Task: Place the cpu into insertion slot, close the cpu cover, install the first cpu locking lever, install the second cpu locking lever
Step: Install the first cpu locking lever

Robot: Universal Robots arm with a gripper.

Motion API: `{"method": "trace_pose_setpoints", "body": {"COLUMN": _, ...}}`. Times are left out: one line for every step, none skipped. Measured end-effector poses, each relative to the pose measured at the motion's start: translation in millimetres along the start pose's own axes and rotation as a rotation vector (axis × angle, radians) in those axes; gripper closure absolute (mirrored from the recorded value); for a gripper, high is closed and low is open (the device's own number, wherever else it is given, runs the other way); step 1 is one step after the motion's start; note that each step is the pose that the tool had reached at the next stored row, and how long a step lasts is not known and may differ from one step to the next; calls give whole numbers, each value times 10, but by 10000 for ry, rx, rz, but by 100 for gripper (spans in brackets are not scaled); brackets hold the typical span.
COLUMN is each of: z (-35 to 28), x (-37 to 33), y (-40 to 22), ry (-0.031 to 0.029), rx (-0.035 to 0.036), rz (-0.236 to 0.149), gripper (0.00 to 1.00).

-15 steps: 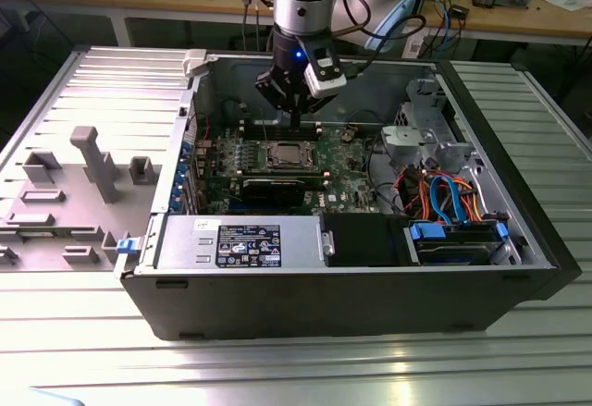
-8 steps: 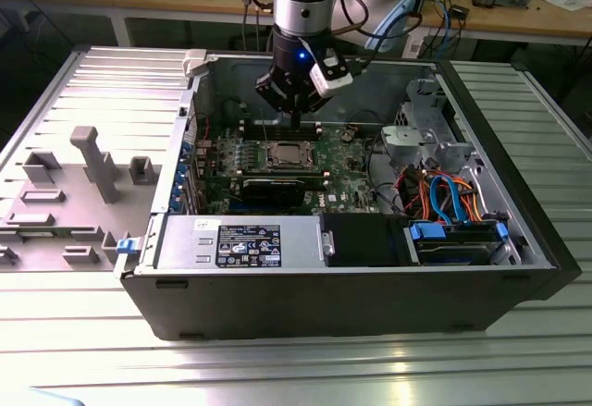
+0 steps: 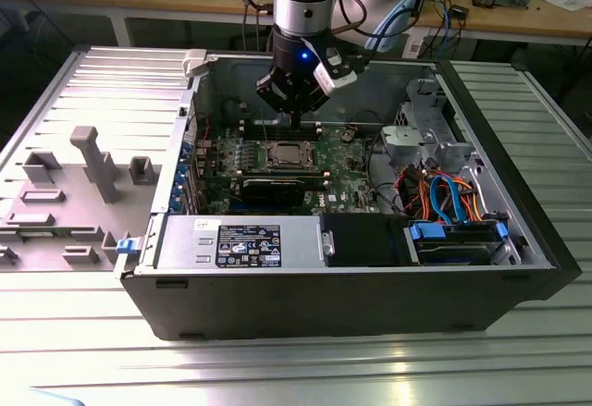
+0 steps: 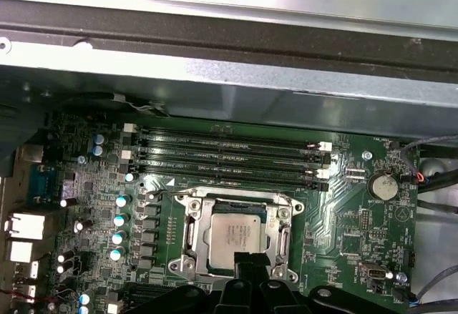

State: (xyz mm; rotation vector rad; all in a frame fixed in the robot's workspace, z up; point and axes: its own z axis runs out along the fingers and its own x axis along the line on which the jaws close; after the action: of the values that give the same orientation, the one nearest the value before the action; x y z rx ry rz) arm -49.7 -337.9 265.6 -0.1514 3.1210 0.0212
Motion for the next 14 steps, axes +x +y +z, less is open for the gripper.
{"method": "trace_pose_setpoints", "body": {"z": 0, "x": 0, "y": 0, "ry": 1, "rx": 0, "rz": -1, "gripper": 89}}
{"method": "trace_pose_setpoints", "body": {"z": 0, "x": 0, "y": 0, "ry": 1, "rx": 0, "rz": -1, "gripper": 89}}
{"method": "trace_pose_setpoints", "body": {"z": 0, "x": 0, "y": 0, "ry": 1, "rx": 0, "rz": -2, "gripper": 89}}
{"method": "trace_pose_setpoints", "body": {"z": 0, "x": 0, "y": 0, "ry": 1, "rx": 0, "rz": -3, "gripper": 89}}
{"method": "trace_pose_setpoints", "body": {"z": 0, "x": 0, "y": 0, "ry": 0, "rx": 0, "rz": -3, "gripper": 89}}
{"method": "trace_pose_setpoints", "body": {"z": 0, "x": 0, "y": 0, "ry": 0, "rx": 0, "rz": -4, "gripper": 89}}
{"method": "trace_pose_setpoints", "body": {"z": 0, "x": 0, "y": 0, "ry": 0, "rx": 0, "rz": -29, "gripper": 89}}
{"method": "trace_pose_setpoints", "body": {"z": 1, "x": 1, "y": 0, "ry": 3, "rx": -3, "rz": -163, "gripper": 89}}
{"method": "trace_pose_setpoints", "body": {"z": 3, "x": 1, "y": -1, "ry": 5, "rx": -4, "rz": -293, "gripper": 89}}
{"method": "trace_pose_setpoints", "body": {"z": 5, "x": 2, "y": 0, "ry": 7, "rx": -6, "rz": -426, "gripper": 89}}
{"method": "trace_pose_setpoints", "body": {"z": 6, "x": 9, "y": 1, "ry": 6, "rx": -12, "rz": -456, "gripper": 89}}
{"method": "trace_pose_setpoints", "body": {"z": 8, "x": 32, "y": 3, "ry": 4, "rx": -16, "rz": -464, "gripper": 89}}
{"method": "trace_pose_setpoints", "body": {"z": 8, "x": 71, "y": 7, "ry": 3, "rx": -17, "rz": -459, "gripper": 89}}
{"method": "trace_pose_setpoints", "body": {"z": 9, "x": 84, "y": 9, "ry": 4, "rx": -17, "rz": -439, "gripper": 89}}
